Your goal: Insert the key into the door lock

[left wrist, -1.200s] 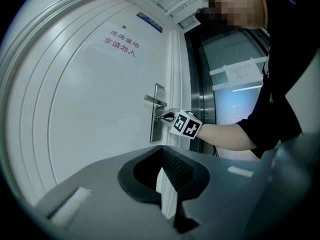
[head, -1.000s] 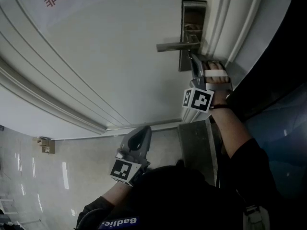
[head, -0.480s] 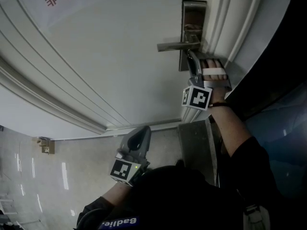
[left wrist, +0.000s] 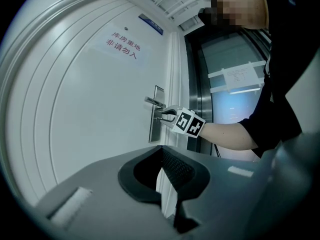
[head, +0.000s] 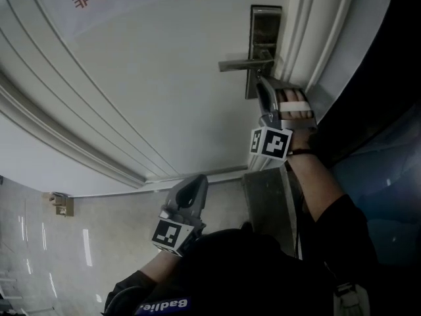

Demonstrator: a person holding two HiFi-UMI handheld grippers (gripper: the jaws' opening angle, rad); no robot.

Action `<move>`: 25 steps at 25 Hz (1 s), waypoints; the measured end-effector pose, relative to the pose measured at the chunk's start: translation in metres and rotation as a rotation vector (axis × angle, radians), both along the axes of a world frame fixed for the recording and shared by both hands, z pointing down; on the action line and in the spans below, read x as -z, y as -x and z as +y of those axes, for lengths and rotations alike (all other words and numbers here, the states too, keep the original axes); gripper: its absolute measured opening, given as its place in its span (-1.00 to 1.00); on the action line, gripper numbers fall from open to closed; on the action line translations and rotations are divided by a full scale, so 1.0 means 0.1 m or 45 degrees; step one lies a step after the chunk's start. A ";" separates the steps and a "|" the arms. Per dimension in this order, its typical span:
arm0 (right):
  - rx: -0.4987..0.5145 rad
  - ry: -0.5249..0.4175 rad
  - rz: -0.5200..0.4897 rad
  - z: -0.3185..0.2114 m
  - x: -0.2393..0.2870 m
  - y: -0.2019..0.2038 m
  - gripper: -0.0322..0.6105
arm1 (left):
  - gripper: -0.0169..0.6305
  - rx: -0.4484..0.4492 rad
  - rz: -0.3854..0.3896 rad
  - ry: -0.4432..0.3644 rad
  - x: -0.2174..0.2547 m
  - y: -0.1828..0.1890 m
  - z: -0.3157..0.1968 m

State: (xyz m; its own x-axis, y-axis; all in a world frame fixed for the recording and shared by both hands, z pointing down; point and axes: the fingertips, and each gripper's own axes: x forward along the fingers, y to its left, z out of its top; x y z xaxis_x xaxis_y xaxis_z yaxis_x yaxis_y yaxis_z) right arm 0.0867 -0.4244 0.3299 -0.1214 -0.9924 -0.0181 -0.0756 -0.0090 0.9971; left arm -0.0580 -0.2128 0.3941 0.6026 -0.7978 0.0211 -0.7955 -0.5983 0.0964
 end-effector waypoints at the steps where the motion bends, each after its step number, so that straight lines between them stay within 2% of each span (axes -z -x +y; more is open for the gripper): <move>1: 0.001 0.001 -0.010 0.05 0.00 0.01 -0.49 | -0.90 -0.008 0.004 0.001 0.01 -0.01 0.01; 10: 0.007 0.020 -0.062 0.40 0.00 0.14 -0.58 | -0.90 -0.063 0.013 -0.040 -0.02 0.02 0.16; 25: 0.094 0.066 -0.202 1.16 0.01 0.60 -0.88 | -0.90 -0.101 0.040 -0.075 0.05 0.16 0.40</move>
State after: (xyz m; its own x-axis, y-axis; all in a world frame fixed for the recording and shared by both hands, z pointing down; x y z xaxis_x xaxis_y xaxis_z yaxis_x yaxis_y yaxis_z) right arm 0.0269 -0.3080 0.3292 -0.1936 -0.9810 0.0081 -0.2306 0.0536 0.9716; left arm -0.0740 -0.1727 0.3887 0.6637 -0.7467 -0.0442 -0.7423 -0.6648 0.0838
